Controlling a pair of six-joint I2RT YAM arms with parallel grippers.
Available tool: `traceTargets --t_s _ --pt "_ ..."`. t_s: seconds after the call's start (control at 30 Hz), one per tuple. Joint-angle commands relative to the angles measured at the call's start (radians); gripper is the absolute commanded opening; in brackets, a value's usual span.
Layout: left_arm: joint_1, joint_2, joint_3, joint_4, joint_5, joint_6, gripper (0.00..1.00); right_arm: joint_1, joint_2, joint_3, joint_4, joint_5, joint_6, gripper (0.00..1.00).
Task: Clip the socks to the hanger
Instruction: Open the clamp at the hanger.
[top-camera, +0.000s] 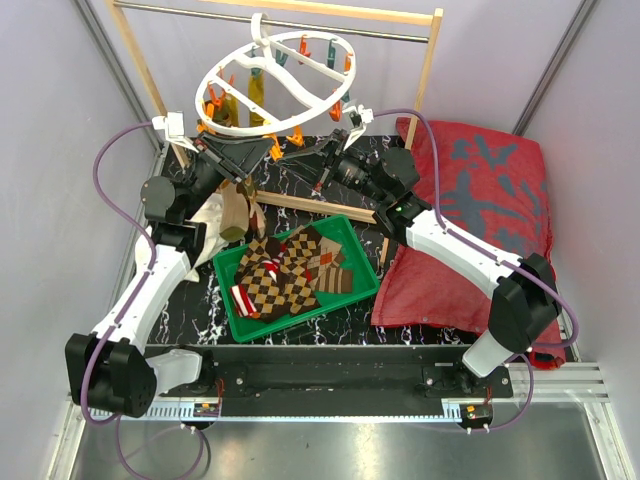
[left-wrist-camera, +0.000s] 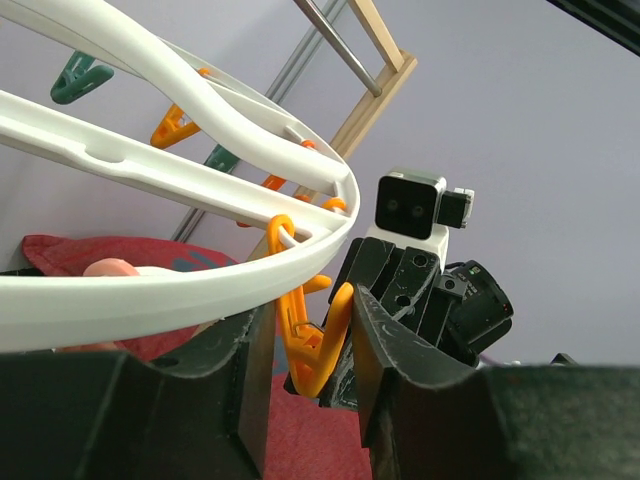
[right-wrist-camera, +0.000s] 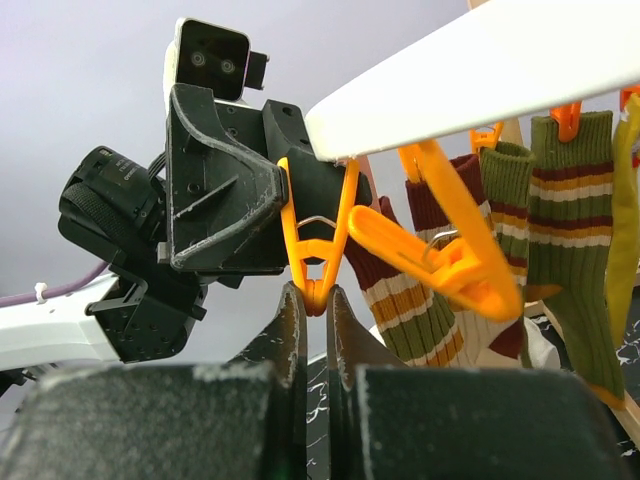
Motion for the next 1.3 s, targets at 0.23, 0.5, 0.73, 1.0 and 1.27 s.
traceTargets --t_s 0.23,0.5,0.73,1.0,1.27 --pt "0.0 -0.059 0.036 -0.043 -0.056 0.107 0.0 0.002 -0.03 -0.029 -0.015 -0.021 -0.037 0.22" --pt "-0.004 -0.099 0.054 -0.152 -0.097 0.205 0.0 0.002 -0.046 -0.031 -0.086 -0.009 -0.106 0.45" --pt "-0.033 -0.126 0.093 -0.347 -0.154 0.365 0.0 0.002 -0.136 -0.069 -0.271 0.031 -0.351 0.58" --pt "-0.064 -0.145 0.14 -0.481 -0.231 0.54 0.0 0.002 -0.182 -0.063 -0.564 -0.056 -0.586 0.67" --pt "-0.139 -0.158 0.162 -0.596 -0.352 0.689 0.0 0.013 -0.084 -0.019 -0.877 -0.117 -0.703 0.76"
